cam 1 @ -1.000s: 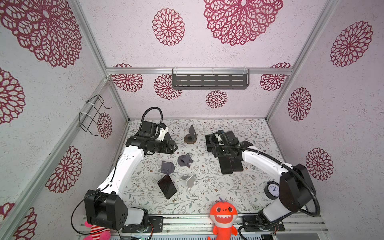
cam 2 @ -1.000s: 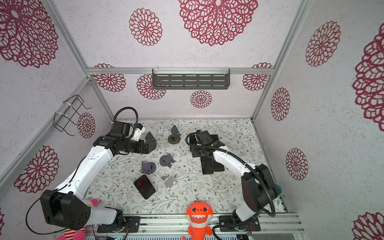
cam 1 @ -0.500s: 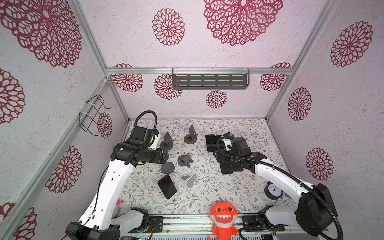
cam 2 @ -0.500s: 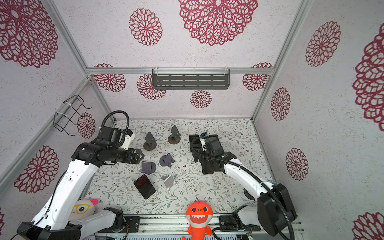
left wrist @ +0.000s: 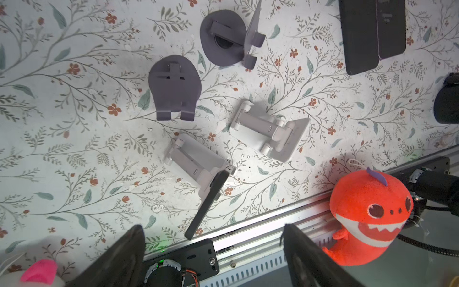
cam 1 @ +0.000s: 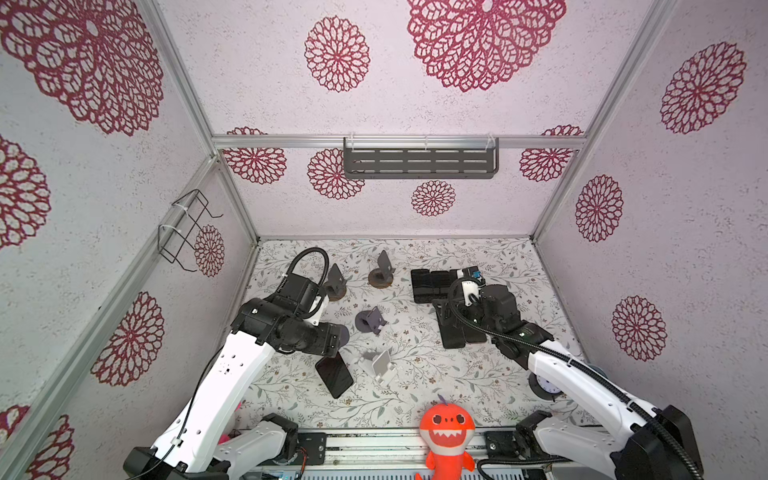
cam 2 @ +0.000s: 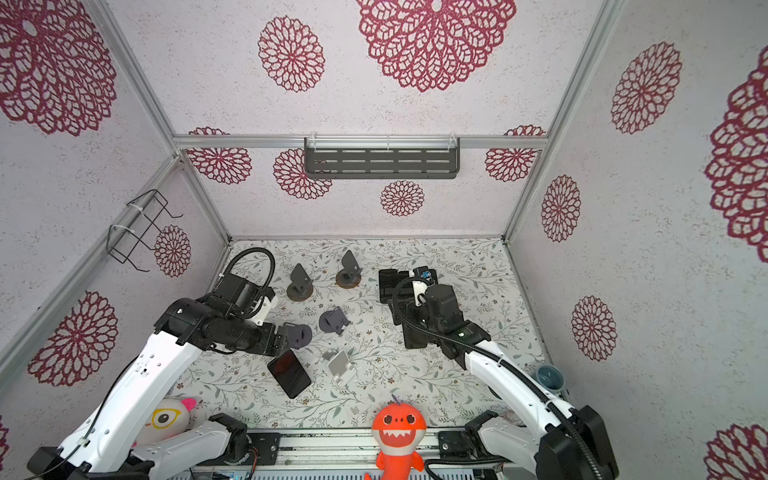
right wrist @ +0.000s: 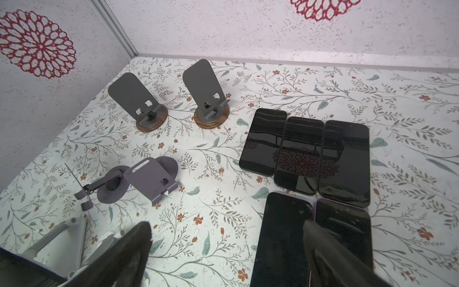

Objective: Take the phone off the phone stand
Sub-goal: 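Move the left gripper down to the black phone on the remaining white stand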

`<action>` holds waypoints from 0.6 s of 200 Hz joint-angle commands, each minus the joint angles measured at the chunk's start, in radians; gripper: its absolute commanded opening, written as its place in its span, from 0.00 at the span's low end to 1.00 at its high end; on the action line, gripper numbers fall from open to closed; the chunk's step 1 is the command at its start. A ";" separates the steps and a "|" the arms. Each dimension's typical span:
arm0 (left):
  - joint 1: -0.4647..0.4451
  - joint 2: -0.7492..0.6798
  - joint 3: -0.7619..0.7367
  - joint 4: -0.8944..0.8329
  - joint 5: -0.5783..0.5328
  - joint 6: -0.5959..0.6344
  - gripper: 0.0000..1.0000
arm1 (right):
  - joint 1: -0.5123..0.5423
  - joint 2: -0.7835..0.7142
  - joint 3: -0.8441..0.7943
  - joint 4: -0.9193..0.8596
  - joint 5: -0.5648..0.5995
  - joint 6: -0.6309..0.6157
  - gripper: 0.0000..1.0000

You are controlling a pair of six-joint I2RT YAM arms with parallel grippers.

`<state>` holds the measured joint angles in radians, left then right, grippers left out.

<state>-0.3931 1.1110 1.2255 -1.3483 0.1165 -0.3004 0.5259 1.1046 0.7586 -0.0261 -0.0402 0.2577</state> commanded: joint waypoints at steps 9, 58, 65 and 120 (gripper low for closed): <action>-0.005 0.023 -0.036 0.018 0.020 -0.020 0.85 | -0.014 0.006 0.007 0.011 -0.032 0.041 0.91; -0.005 0.024 -0.112 0.076 0.046 -0.052 0.67 | -0.027 0.010 0.005 -0.012 -0.011 0.040 0.91; -0.006 0.026 -0.123 0.082 0.049 -0.052 0.66 | -0.029 0.010 0.003 -0.009 -0.012 0.041 0.91; -0.003 0.035 -0.162 0.114 0.053 -0.054 0.52 | -0.039 0.012 -0.004 0.002 -0.027 0.052 0.91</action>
<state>-0.3946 1.1393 1.0706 -1.2732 0.1555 -0.3458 0.4942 1.1217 0.7586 -0.0448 -0.0574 0.2905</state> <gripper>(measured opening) 0.549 0.910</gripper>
